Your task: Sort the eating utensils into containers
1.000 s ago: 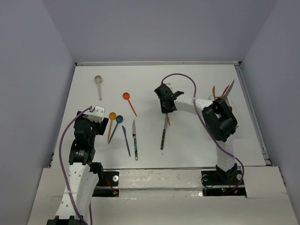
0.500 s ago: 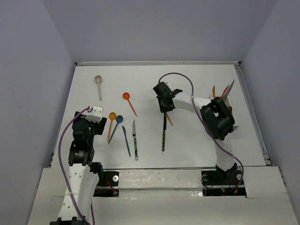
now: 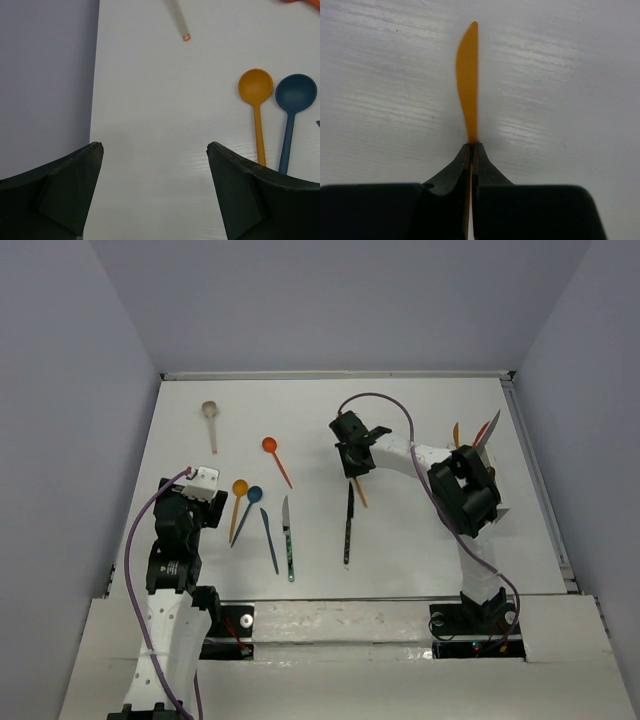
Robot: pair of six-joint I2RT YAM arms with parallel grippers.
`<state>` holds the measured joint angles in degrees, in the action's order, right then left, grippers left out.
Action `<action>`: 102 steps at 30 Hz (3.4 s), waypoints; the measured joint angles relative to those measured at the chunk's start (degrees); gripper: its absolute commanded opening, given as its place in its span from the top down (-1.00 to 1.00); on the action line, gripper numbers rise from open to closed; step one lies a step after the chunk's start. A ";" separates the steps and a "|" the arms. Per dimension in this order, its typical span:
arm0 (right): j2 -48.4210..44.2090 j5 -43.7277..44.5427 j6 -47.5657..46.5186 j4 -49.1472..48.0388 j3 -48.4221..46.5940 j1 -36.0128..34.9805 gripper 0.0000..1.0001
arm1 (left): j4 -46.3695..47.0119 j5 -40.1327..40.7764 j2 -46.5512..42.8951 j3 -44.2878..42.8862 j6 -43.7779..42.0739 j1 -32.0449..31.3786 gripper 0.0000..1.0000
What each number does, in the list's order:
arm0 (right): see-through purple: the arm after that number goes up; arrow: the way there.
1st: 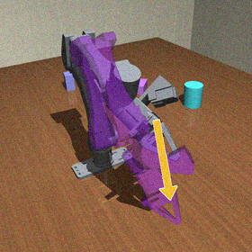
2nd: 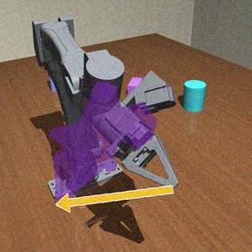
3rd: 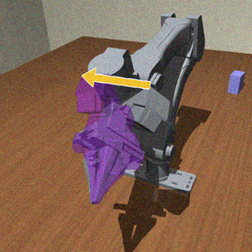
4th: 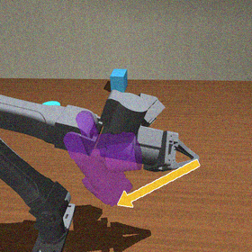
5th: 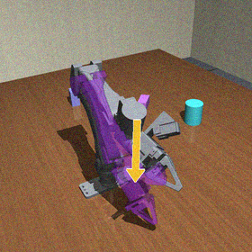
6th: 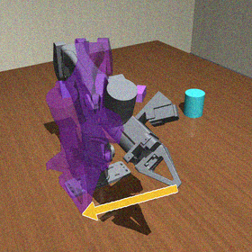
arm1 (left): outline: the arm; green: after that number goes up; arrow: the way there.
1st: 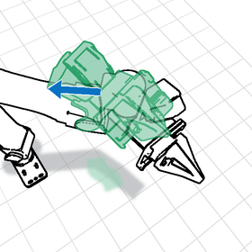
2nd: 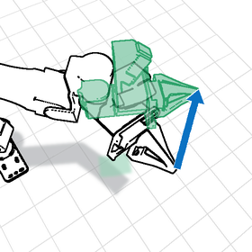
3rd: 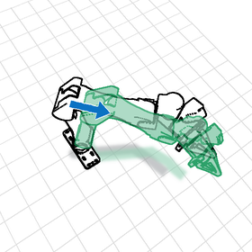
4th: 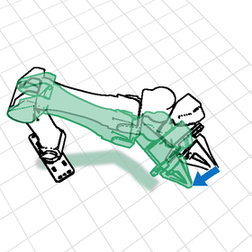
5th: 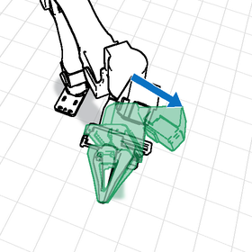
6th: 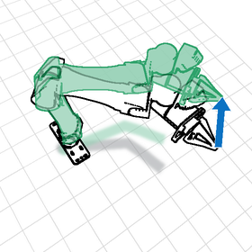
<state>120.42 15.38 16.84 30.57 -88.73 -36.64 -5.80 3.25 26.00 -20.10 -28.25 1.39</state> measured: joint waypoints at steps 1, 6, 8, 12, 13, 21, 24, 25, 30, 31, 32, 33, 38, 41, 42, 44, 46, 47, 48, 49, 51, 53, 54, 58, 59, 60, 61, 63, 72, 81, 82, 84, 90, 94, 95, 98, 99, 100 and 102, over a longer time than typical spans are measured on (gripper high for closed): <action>0.07 0.00 -0.15 0.04 -0.17 0.28 1.00 | 0.00 -0.02 0.00 0.00 0.00 0.11 -0.98; -0.55 1.92 -2.43 -1.86 0.83 2.21 1.00 | 0.00 -0.04 0.00 0.00 0.00 0.39 -0.98; -2.16 2.86 -3.43 -3.15 2.75 3.04 1.00 | -0.02 -0.07 0.00 0.00 0.00 0.50 -0.98; -7.93 5.44 -4.61 -6.56 6.58 4.13 1.00 | -0.02 -0.09 0.02 0.00 0.00 0.59 -0.98; -10.36 6.40 -4.87 -7.65 7.45 4.13 1.00 | -0.02 -0.09 0.02 0.00 0.00 0.59 -0.98; -32.48 11.13 -7.96 -24.06 19.21 3.98 1.00 | -0.02 -0.20 0.07 0.00 0.00 0.59 -0.98; -47.25 14.25 -11.80 -35.08 31.39 3.98 1.00 | -0.04 -0.20 0.11 0.00 0.00 0.61 -0.98; -52.74 15.93 -13.49 -40.76 35.91 4.11 1.00 | 0.00 -0.20 0.11 0.00 0.00 0.61 -0.98; -62.03 21.05 -19.96 -55.12 42.66 8.55 1.00 | -0.04 -0.22 0.11 0.00 0.00 0.72 -0.98; -62.03 21.73 -20.79 -56.48 42.84 9.97 1.00 | -0.04 -0.22 0.11 0.00 0.00 0.72 -0.98; -61.48 22.58 -21.70 -57.90 42.88 11.67 1.00 | -0.04 -0.24 0.04 0.00 0.00 0.72 -0.98; -60.11 23.17 -22.67 -59.21 43.45 14.25 1.00 | -0.04 -0.24 -0.09 0.00 0.00 0.72 -0.98; -56.28 25.09 -23.30 -59.43 45.64 17.94 1.00 | -0.07 -0.42 -0.81 0.00 0.00 0.96 -0.98; -55.01 25.79 -22.97 -59.25 46.69 19.54 1.00 | -0.09 -0.46 -1.11 0.00 0.00 0.96 -0.98; -54.60 26.23 -22.67 -59.39 46.93 20.15 1.00 | -0.07 -0.59 -1.14 0.00 0.00 0.96 -0.98; -54.18 26.62 -22.36 -59.54 47.21 20.59 1.00 | -0.11 -0.68 -1.11 0.00 0.00 0.96 -0.98; -52.83 26.53 -21.49 -59.82 47.63 21.73 1.00 | -0.11 -0.81 -1.14 0.00 -0.02 0.96 -0.98; -51.95 26.25 -21.16 -59.84 47.74 22.18 1.00 | -0.11 -0.85 -1.14 0.00 0.00 0.96 -0.98; -50.60 25.46 -20.65 -59.95 47.98 22.91 1.00 | -0.13 -0.90 -1.14 0.00 0.00 0.96 -0.98; -49.57 24.85 -20.33 -59.93 48.09 23.32 1.00 | -0.15 -0.90 -1.14 0.00 0.00 0.96 -0.98; -47.21 23.98 -19.76 -59.87 48.17 23.91 1.00 | -0.17 -1.01 -1.14 0.00 0.00 0.96 -0.98; -44.94 23.21 -19.34 -59.89 48.19 23.93 1.00 | -0.17 -1.09 -1.14 0.00 0.00 0.98 -0.98; -43.93 23.08 -19.04 -59.87 48.22 23.93 1.00 | -0.20 -1.09 -1.14 0.00 0.00 1.01 -0.98; -42.34 23.28 -16.61 -59.82 49.77 23.91 1.00 | -0.22 -1.22 -1.16 0.00 0.00 1.36 -0.98; -42.49 23.50 -15.98 -59.84 50.47 23.91 1.00 | -0.22 -1.22 -1.18 0.00 0.00 1.36 -0.98; -42.75 23.69 -14.88 -59.98 51.32 23.91 0.96 | -0.20 -1.25 -1.18 0.00 0.00 1.36 -0.98; -43.12 23.69 -14.19 -59.95 52.06 23.91 0.87 | -0.22 -1.27 -1.20 0.00 -0.02 1.36 -0.98; -44.44 23.74 -12.66 -59.91 53.83 23.91 0.62 | -0.22 -1.31 -1.27 0.00 -0.02 1.36 -0.98; -54.40 21.90 -11.93 -57.88 55.32 23.93 -0.15 | -0.37 -1.31 -1.49 0.00 -0.02 1.36 -0.98; -62.60 8.11 -1.66 -33.16 36.39 21.97 -0.32 | -0.46 -1.49 -1.38 0.00 -0.02 1.36 -0.98; -61.68 7.23 -0.81 -30.69 33.83 20.35 -0.34 | -0.46 -1.51 -1.33 0.00 -0.02 1.36 -0.98; -57.86 5.14 2.40 -22.53 25.88 13.18 -0.36 | -0.44 -1.51 -1.07 0.00 -0.02 1.36 -0.98; -40.65 4.28 10.91 -4.92 18.53 -9.09 -0.39 | -0.46 -1.49 -0.74 0.00 -0.02 1.36 -0.98; -29.44 2.71 16.22 5.05 19.43 -18.62 -0.40 | -0.48 -1.53 -0.72 0.00 -0.04 1.42 -0.98; -27.67 2.54 17.57 7.04 19.50 -20.15 -0.39 | -0.48 -1.53 -0.74 0.00 -0.04 1.44 -0.98; -24.44 2.12 19.69 8.87 19.47 -21.55 -0.38 | -0.48 -1.53 -0.72 0.00 -0.04 1.66 -0.98; -23.54 2.10 20.20 8.96 19.47 -21.55 -0.38 | -0.48 -1.53 -0.74 0.00 -0.04 1.68 -0.98; -21.86 2.12 20.83 8.98 19.39 -21.51 -0.38 | -0.48 -1.55 -0.74 0.00 -0.04 1.70 -0.98; -19.10 2.25 21.55 8.94 19.15 -21.38 -0.37 | -0.50 -1.57 -0.74 0.00 -0.04 1.70 -0.98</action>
<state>101.32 17.63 38.39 39.51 -69.58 -58.02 -6.31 1.67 25.26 -20.10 -28.29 3.09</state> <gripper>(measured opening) 0.690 0.989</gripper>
